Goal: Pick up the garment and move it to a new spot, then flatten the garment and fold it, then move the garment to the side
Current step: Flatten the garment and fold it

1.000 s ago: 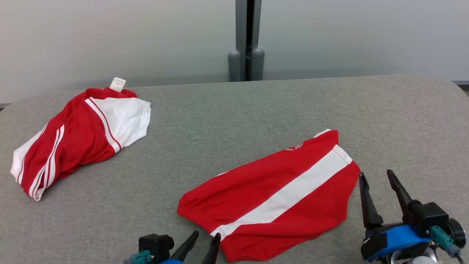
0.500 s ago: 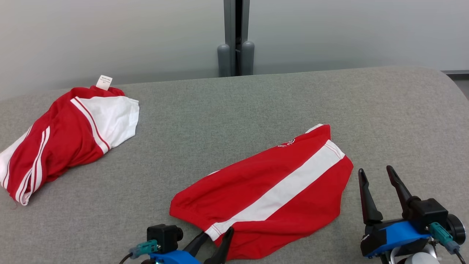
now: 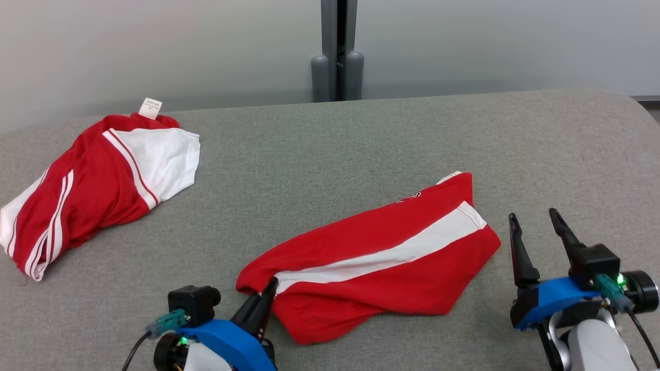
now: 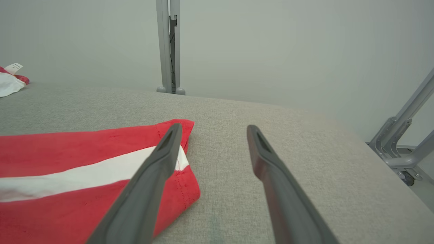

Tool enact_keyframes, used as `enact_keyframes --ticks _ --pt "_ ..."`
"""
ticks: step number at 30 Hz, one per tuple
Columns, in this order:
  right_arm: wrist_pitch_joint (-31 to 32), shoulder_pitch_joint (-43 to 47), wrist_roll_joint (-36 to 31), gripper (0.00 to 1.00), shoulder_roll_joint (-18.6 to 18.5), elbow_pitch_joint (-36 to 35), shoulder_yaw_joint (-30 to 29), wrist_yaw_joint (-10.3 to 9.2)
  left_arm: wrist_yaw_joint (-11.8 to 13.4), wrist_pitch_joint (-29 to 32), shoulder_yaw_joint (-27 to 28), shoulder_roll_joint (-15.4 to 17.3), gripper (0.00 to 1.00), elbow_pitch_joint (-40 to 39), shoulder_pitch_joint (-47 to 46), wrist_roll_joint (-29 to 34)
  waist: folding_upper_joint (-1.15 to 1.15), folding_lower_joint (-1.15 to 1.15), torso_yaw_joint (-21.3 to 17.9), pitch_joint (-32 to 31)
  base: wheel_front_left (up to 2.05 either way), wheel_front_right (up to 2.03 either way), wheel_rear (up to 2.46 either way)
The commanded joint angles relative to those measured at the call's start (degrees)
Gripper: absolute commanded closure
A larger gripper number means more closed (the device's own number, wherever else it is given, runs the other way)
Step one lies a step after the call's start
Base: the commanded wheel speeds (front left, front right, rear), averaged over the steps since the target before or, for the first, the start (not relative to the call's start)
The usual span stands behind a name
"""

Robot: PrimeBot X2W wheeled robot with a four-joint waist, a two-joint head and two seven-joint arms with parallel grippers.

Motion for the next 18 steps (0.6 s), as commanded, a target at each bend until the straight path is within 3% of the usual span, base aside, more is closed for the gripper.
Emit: enact_keyframes --ticks 1,6,11,18 --pt "0.9 -2.0 -1.1 0.0 -0.1 1.0 -0.2 0.01 0.4 -0.4 0.4 0.7 1.0 0.0 -0.9 0.6 0.0 0.0 0.4 0.4 0.0 0.0 0.0" --pt "7.1 -6.9 -3.0 0.0 -1.1 6.9 2.1 0.01 0.8 -0.3 0.9 2.8 1.0 0.0 -2.2 1.8 0.0 0.0 1.4 1.2 0.0 0.0 0.0" --pt "14.0 -10.0 1.3 0.0 -3.3 12.7 7.0 0.01 1.1 -1.0 0.5 2.2 1.0 0.3 -1.9 1.9 0.0 0.0 2.1 1.8 0.0 0.0 0.0" --pt "19.0 -11.6 8.0 0.0 -5.2 16.2 13.5 0.01 0.9 -1.8 -0.3 1.1 1.0 1.1 -1.5 1.1 0.0 0.0 2.6 2.4 0.0 0.0 0.0"
